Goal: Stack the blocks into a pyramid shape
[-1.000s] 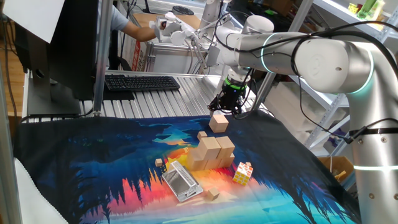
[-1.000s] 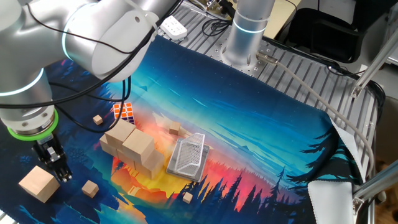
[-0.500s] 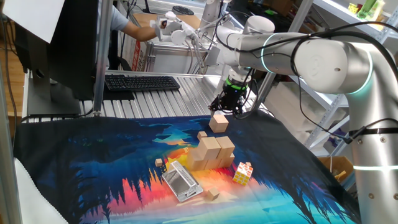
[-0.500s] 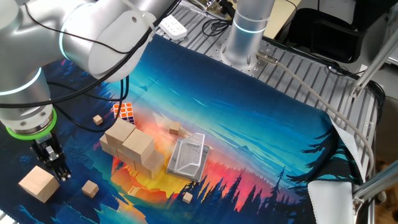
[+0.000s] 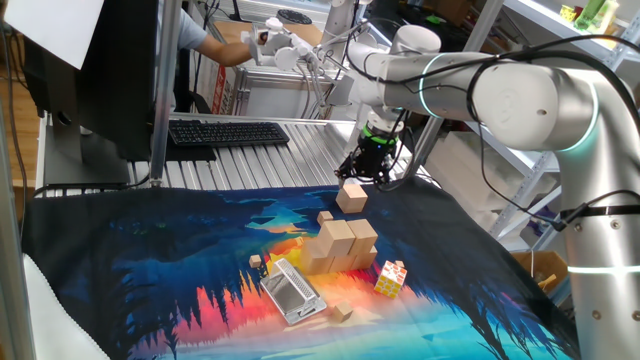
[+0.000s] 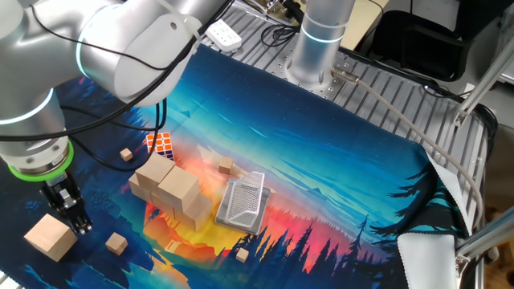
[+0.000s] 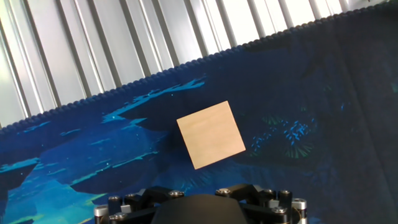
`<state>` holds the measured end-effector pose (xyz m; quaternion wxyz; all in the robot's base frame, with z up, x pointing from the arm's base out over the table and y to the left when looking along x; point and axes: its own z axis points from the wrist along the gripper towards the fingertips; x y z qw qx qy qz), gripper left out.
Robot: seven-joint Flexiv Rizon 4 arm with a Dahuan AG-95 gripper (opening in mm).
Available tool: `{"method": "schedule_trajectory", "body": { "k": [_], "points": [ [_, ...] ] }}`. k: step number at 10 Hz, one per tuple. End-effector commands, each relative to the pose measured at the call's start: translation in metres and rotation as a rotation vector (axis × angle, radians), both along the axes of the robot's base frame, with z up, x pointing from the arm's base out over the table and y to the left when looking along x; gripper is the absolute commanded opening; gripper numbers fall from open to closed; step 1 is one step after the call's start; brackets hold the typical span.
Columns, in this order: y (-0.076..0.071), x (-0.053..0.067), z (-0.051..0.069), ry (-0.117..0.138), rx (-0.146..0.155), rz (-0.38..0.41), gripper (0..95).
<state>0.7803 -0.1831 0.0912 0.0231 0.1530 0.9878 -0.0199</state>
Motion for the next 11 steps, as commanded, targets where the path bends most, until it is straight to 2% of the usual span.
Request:
{"method": "schedule_trajectory", "body": {
  "k": [1, 5, 11],
  "points": [
    [-0.0003, -0.0016, 0.0000, -0.004, -0.004, -0.008, 95.0],
    [-0.0044, -0.0026, 0.0026, 0.010, -0.006, -0.008, 95.0],
    [-0.0089, -0.0037, 0.0015, 0.012, -0.006, 0.023, 95.0]
  ]
}}
